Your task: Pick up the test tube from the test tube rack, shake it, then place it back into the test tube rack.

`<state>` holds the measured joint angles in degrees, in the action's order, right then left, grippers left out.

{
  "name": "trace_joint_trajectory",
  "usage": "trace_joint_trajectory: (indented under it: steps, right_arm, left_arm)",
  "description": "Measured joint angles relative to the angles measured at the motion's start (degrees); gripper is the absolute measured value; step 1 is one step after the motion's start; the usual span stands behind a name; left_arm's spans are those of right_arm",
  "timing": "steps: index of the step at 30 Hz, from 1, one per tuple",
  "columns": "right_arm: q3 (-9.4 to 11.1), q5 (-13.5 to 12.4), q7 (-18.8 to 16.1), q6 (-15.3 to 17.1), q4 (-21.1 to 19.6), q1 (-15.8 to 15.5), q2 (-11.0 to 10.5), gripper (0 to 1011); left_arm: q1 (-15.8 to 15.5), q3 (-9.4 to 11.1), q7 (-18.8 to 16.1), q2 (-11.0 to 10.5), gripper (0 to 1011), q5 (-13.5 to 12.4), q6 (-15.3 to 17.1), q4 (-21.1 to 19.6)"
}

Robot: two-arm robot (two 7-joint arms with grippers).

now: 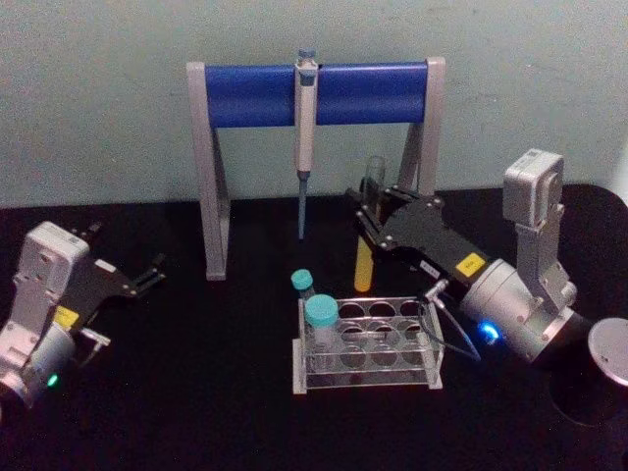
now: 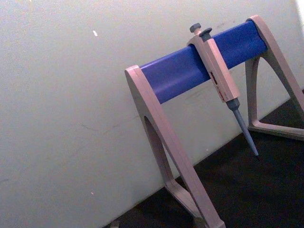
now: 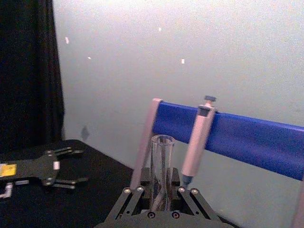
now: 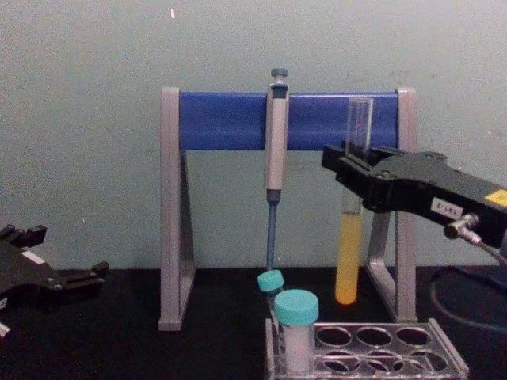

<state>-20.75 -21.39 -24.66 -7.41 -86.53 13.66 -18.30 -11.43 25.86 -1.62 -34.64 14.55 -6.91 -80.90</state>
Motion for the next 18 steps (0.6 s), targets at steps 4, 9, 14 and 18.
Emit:
trace_joint_trajectory:
  steps: [4,9,14,18]
  right_arm:
    - [0.63,0.33,0.84,0.08,0.35,0.15,0.05,235]
    - [1.17,0.5,1.27,0.34,0.25,-0.14,-0.04,235]
    - [1.56,0.64,1.53,0.46,-0.33,-0.63,-0.27,235]
    - [2.11,0.89,1.83,0.57,-1.45,-1.41,-0.85,235]
  left_arm:
    - [0.0,0.0,0.0,0.0,1001,0.0,0.0,0.0]
    - [0.0,0.0,0.0,0.0,1001,0.0,0.0,0.0]
    - [0.0,0.0,0.0,0.0,1001,0.0,0.0,0.0]
    - [0.0,0.0,0.0,0.0,1001,0.0,0.0,0.0]
